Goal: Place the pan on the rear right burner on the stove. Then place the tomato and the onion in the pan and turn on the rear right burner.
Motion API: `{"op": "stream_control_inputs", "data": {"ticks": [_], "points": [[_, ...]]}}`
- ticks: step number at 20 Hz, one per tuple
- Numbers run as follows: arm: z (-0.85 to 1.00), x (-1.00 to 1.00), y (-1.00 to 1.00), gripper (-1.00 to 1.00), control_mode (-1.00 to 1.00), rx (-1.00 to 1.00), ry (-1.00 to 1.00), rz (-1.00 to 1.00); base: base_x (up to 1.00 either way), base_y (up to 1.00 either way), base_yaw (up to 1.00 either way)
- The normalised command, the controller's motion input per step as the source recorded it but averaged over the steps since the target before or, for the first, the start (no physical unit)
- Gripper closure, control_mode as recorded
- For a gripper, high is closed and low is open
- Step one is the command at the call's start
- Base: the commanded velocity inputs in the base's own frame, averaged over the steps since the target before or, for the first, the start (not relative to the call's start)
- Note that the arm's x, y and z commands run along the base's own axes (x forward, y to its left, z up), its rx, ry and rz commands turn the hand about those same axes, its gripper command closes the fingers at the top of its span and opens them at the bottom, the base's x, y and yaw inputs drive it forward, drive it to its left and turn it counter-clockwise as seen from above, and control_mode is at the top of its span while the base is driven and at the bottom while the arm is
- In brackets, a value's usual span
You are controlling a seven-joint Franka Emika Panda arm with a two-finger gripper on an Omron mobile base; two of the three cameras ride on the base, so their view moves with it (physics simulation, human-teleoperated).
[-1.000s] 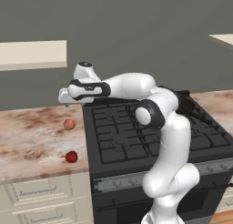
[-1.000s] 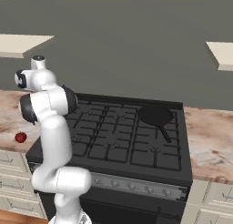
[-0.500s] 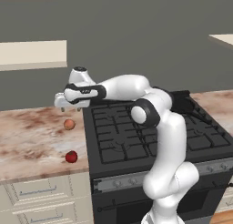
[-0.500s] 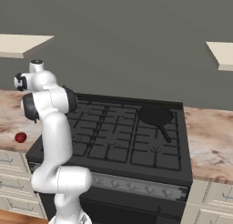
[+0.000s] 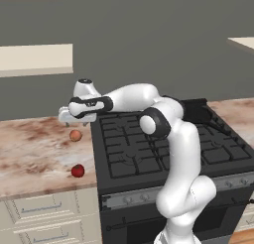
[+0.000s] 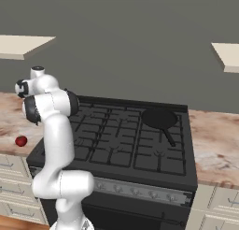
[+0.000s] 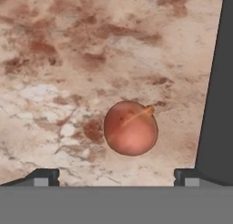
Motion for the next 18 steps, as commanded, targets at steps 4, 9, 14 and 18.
{"op": "stream_control_inputs", "data": {"ticks": [4, 9, 14, 18], "points": [[0.0, 0.19, -0.01, -1.0, -1.0, -0.06, 0.0, 0.0, 0.0, 0.0, 0.0], [0.0, 0.14, 0.0, -1.0, -1.0, -0.05, 0.0, 0.0, 0.0, 0.0, 0.0], [-0.17, 0.0, 0.0, -1.0, -1.0, 0.0, 0.0, 0.0, 0.0, 0.0, 0.0], [-0.27, 0.0, 0.02, -1.0, -1.0, 0.0, 0.0, 0.0, 0.0, 0.0, 0.0]]}}
